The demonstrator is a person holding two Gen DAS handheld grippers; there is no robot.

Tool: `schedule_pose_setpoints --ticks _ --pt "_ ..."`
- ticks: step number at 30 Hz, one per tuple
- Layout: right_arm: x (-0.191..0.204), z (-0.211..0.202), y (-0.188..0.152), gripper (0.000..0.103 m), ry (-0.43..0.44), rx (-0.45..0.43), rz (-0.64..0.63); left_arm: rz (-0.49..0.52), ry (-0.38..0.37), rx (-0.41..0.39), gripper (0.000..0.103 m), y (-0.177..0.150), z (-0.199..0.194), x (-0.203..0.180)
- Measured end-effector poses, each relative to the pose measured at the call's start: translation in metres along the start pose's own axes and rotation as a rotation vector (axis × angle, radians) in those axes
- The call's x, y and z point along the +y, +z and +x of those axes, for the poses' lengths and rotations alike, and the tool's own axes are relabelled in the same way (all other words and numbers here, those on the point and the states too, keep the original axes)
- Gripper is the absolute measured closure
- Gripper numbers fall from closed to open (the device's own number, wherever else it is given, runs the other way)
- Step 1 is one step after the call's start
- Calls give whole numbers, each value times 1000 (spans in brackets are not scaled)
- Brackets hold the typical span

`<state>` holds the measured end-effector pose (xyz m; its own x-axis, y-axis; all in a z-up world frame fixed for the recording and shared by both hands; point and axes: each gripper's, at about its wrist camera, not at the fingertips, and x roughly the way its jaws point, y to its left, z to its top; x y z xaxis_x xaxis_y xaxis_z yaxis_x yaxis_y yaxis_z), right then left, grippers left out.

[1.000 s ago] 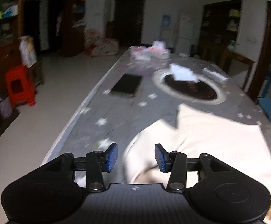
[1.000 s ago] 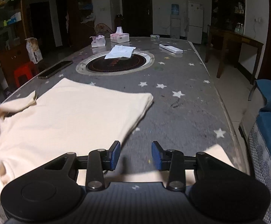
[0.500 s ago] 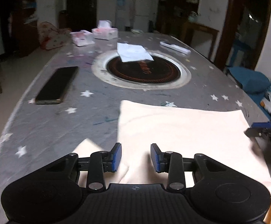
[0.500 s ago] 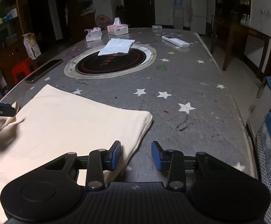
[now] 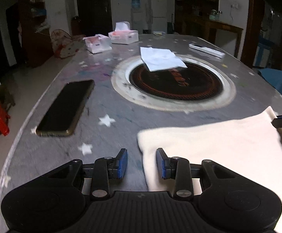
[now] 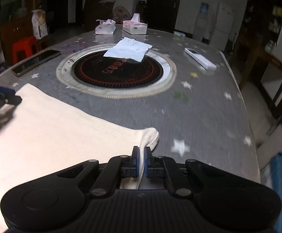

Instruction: Fold clothes

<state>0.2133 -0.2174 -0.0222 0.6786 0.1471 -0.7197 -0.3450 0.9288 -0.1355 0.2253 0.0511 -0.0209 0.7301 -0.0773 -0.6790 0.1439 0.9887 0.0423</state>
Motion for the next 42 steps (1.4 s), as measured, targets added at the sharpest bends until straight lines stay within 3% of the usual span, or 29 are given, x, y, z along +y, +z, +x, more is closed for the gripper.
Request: schedule_pose_setpoints --ticks 7,10,17,22,26,33,37,42 --pt "5 2 15 91 3 -7 -40 3 37 -12 65 6 4 1" --pt "15 -27 7 91 73 -26 -45 1 33 -1 66 3 -5 -5" --pt "80 -103 -38 87 348 -32 -195 36 -119 8 65 -24 -43 -40" --pt "109 -148 -71 82 436 -10 -334 51 -168 -2 65 -44 -65 -54" --pt "120 -168 -93 79 454 -2 -414 54 -178 -1 65 -54 -72 -58" --pt "139 -157 -106 81 448 -36 -416 56 -171 -4 62 -64 -83 -61" --pt "140 -162 -112 99 445 -48 -418 67 -159 -9 62 -71 -88 -60" --pt "141 -169 -120 101 441 -64 -421 78 -135 -24 59 -77 -89 -60"
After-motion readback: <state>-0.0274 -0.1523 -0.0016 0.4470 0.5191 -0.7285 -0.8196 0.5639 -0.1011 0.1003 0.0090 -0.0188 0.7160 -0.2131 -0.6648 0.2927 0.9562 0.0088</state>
